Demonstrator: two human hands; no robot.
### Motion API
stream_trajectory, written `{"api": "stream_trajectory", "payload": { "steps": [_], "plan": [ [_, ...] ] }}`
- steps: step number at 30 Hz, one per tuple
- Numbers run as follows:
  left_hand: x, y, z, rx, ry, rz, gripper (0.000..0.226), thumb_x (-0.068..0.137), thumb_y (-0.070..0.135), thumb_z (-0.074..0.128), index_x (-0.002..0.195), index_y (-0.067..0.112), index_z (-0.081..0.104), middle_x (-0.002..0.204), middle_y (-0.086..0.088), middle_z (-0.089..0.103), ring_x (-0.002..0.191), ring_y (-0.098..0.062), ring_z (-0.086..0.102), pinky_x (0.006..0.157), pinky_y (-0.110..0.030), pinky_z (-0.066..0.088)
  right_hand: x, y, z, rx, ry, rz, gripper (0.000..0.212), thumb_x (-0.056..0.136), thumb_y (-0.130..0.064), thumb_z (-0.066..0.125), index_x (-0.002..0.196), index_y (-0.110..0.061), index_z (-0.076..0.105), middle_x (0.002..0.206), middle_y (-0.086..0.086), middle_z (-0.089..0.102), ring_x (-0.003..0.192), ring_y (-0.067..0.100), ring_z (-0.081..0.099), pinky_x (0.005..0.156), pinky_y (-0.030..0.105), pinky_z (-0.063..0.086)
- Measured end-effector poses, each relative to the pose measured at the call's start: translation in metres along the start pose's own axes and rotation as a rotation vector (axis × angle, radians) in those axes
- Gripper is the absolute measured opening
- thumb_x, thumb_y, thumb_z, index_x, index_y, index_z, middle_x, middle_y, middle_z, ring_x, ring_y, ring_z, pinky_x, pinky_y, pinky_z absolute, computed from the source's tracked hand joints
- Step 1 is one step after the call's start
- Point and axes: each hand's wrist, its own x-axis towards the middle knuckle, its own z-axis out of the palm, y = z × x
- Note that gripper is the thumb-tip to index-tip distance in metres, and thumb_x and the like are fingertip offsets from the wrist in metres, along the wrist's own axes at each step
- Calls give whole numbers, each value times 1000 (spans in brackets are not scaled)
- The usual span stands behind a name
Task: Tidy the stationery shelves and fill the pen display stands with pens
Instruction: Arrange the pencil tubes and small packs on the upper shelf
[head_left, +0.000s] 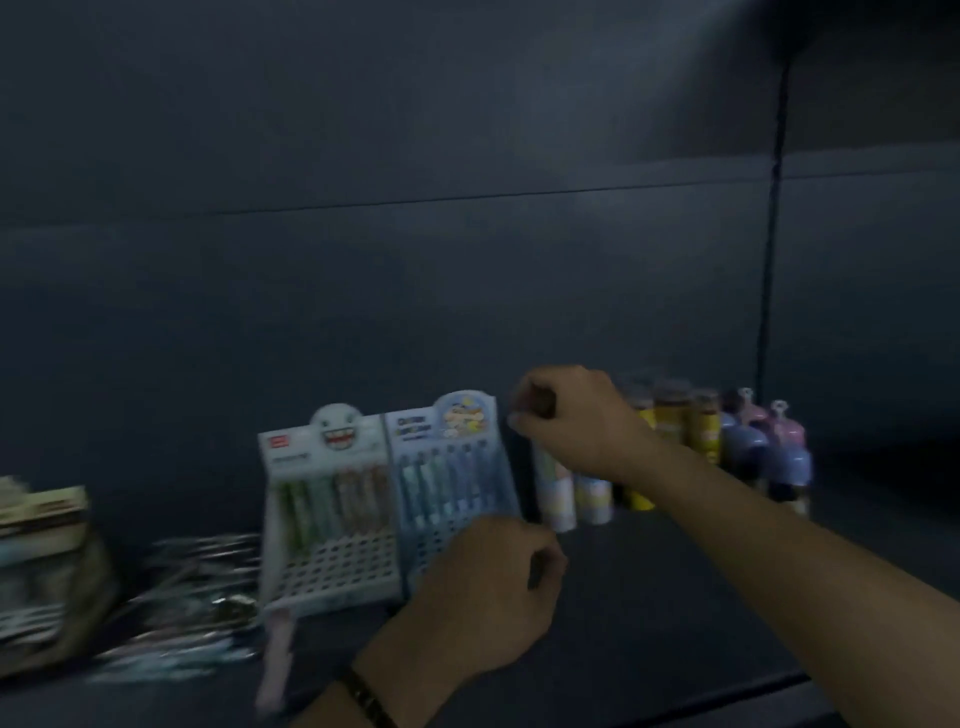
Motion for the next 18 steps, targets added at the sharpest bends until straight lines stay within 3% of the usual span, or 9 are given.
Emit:
{"api": "stream_trajectory", "payload": {
  "steps": [7,14,18],
  "plan": [
    [-132,-87,-94,198,180,-236,15,97,47,59,99,39,71,99,24,68,83,5,62,75,-14,47,17,-135,115,237,-240,-187,13,95,-30,74,108,-28,73,89,-8,72,82,6,67,79,32,59],
    [-263,-176,-157,353,305,-470,19,89,42,50,94,34,66,86,16,68,77,-5,64,70,-35,56,19,-267,241,423,-499,-262,16,96,-27,74,112,-28,71,91,0,72,85,15,70,79,36,58],
    [-313,-210,-174,340,322,-524,17,90,38,52,87,28,66,84,14,66,76,-6,61,68,-40,55,17,-328,294,377,-558,-336,35,98,-19,67,132,-28,63,104,-2,68,92,16,65,84,34,55]
  ]
}}
